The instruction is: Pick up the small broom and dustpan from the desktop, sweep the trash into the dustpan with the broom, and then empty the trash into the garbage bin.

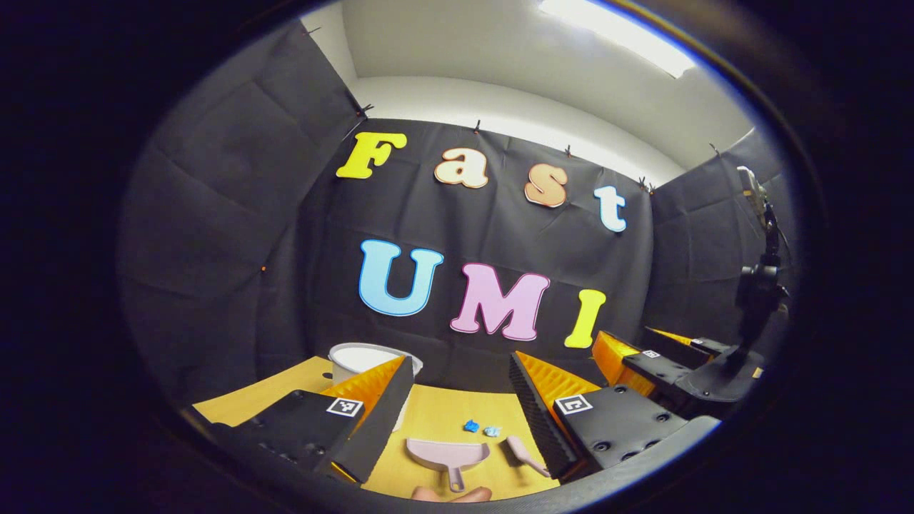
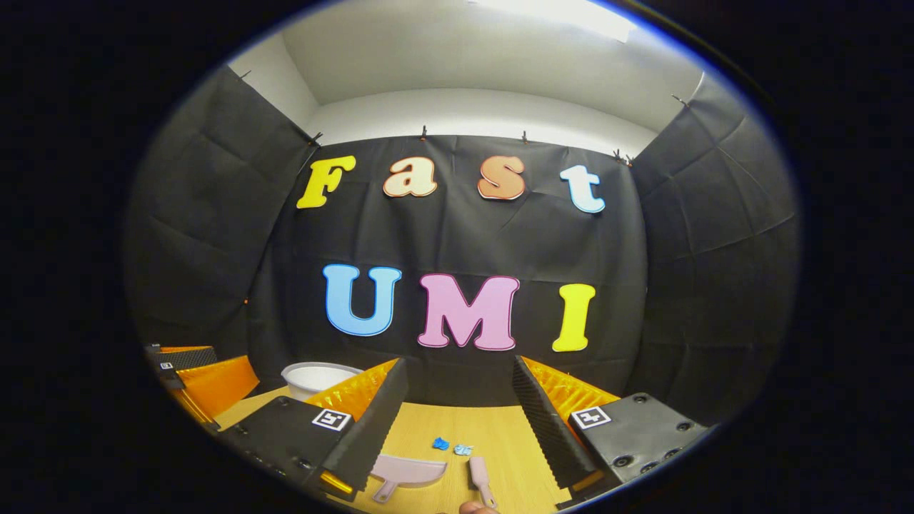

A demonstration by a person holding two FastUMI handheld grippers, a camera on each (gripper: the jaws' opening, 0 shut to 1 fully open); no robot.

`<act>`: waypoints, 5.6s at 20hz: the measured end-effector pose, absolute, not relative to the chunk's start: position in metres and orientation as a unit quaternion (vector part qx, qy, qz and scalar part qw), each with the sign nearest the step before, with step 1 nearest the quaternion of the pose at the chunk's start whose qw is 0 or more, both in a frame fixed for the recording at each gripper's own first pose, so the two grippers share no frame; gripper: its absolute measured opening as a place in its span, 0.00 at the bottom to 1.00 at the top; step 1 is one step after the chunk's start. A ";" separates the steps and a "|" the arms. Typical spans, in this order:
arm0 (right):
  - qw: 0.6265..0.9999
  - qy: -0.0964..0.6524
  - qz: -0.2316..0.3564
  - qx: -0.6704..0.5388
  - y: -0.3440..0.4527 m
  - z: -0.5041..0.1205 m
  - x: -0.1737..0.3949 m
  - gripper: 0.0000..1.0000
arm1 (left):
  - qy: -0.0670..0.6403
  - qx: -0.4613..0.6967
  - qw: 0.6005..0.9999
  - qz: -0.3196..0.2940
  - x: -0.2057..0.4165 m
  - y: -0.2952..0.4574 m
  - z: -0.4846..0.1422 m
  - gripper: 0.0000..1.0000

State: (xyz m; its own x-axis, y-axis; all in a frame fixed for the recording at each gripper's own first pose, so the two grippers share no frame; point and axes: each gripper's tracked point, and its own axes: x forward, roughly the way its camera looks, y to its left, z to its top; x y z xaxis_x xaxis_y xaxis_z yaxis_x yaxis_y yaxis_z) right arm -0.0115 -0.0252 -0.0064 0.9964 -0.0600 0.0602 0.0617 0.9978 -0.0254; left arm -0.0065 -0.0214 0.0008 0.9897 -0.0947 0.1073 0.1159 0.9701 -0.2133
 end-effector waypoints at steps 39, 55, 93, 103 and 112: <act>0.987 0.154 0.010 -0.035 -0.145 -0.193 0.118 0.99 | 0.631 -0.047 0.774 0.005 0.149 -0.087 -0.355 0.83; 0.946 0.322 0.015 0.033 -0.121 -0.264 0.117 0.99 | 0.718 -0.002 0.694 -0.057 0.165 -0.076 -0.371 0.28; 0.682 0.731 0.000 -0.030 -0.147 -0.454 0.088 0.25 | 0.675 -0.005 0.721 -0.158 0.170 -0.050 -0.374 0.28; 0.689 0.700 0.053 -0.179 -0.198 -0.484 0.229 0.25 | 0.696 0.088 0.673 -0.235 0.203 -0.036 -0.359 0.28; 0.655 0.703 0.158 -0.227 -0.154 -0.504 0.260 0.24 | 0.693 0.124 0.657 -0.267 0.233 -0.035 -0.356 0.28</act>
